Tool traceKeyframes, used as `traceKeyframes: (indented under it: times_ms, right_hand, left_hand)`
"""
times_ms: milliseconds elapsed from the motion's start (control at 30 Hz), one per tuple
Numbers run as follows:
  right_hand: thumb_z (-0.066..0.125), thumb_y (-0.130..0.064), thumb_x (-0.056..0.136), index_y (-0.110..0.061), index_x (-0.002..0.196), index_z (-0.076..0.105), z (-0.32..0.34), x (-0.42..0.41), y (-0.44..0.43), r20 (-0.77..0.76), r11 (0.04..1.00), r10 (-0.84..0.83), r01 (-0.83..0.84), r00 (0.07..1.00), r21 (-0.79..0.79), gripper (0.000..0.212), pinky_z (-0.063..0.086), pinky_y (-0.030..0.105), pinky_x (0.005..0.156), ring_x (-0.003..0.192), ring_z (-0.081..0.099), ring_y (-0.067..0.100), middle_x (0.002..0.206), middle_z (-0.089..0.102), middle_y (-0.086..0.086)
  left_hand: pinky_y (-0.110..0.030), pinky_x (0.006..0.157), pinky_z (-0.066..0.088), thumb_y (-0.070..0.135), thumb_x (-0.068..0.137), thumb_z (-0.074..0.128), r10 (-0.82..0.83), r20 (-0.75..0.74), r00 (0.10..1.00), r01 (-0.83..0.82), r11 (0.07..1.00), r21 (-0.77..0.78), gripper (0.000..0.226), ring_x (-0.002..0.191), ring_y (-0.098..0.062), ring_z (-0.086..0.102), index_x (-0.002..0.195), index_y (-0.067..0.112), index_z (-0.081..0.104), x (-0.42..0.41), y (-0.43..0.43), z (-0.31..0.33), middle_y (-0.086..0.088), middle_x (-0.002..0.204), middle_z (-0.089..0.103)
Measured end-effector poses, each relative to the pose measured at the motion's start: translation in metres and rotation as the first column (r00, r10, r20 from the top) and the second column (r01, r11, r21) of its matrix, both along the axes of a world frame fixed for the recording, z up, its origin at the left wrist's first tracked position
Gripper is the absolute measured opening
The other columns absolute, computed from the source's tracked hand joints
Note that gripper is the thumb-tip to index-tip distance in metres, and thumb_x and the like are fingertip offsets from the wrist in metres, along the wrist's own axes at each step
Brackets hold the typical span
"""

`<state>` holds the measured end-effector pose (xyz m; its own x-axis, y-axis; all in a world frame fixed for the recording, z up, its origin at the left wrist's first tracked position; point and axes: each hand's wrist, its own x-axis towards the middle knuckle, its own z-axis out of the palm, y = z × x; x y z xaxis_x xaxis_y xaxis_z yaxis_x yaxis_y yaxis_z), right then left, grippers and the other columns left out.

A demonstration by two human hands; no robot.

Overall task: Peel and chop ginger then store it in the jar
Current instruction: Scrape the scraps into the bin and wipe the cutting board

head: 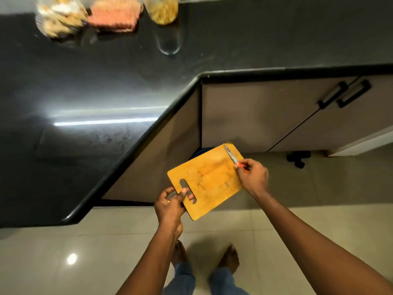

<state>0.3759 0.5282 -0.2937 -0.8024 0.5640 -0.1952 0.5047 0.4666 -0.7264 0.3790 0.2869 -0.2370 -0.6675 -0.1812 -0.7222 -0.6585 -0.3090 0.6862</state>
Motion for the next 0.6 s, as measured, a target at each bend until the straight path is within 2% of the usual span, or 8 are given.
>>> traceKeyframes:
  times_ms: [133,233,333,500,600]
  right_hand:
    - [0.074,-0.028,0.085,-0.018,0.096,0.076,0.058,0.018,0.008,-0.007,0.999,-0.022,0.023,1.000,0.038,0.015,0.052,0.028,0.074,0.080,0.066,0.015,0.086,0.072,-0.001]
    - [0.073,-0.028,0.085,-0.018,0.094,0.075,0.101,0.037,0.006,-0.032,0.998,-0.049,0.050,0.998,0.045,0.013,0.051,0.029,0.073,0.078,0.065,0.015,0.086,0.071,0.000]
    - [0.072,-0.028,0.085,-0.018,0.095,0.075,0.139,0.048,0.000,-0.068,0.994,-0.098,0.101,0.993,0.038,0.013,0.054,0.032,0.073,0.078,0.064,0.016,0.086,0.070,0.000]
    - [0.072,-0.029,0.087,-0.015,0.103,0.074,0.197,0.046,-0.019,-0.113,0.990,-0.110,0.119,0.988,0.075,0.022,0.048,0.026,0.069,0.082,0.063,0.017,0.094,0.071,0.003]
    - [0.072,-0.032,0.087,-0.013,0.107,0.074,0.224,0.033,-0.034,-0.133,0.990,-0.078,0.093,0.988,0.108,0.027,0.046,0.024,0.067,0.084,0.062,0.017,0.098,0.071,0.004]
  left_hand:
    - [-0.038,0.059,0.056,-0.005,0.081,0.071,-0.001,-0.023,1.000,0.002,0.999,0.046,0.037,0.061,-0.028,0.063,0.114,0.000,0.054,0.014,-0.002,0.050,-0.022,0.084,0.072]
    - [-0.037,0.056,0.055,-0.004,0.083,0.070,-0.029,-0.087,0.996,0.029,1.000,-0.001,0.032,0.058,-0.027,0.062,0.112,-0.001,0.056,0.024,-0.003,0.087,-0.023,0.083,0.071]
    - [-0.039,0.061,0.057,-0.002,0.084,0.070,-0.092,-0.144,0.985,0.086,0.995,-0.050,0.029,0.061,-0.028,0.064,0.110,0.001,0.057,0.027,-0.006,0.123,-0.023,0.085,0.072]
    - [-0.041,0.067,0.060,0.002,0.085,0.071,-0.145,-0.230,0.962,0.121,0.986,-0.112,0.026,0.067,-0.028,0.070,0.109,0.006,0.059,0.021,-0.023,0.169,-0.016,0.085,0.074]
    - [-0.030,0.059,0.058,0.006,0.086,0.071,-0.151,-0.282,0.948,0.103,0.978,-0.179,0.023,0.069,-0.022,0.073,0.106,0.012,0.061,0.013,-0.039,0.192,-0.008,0.083,0.075]
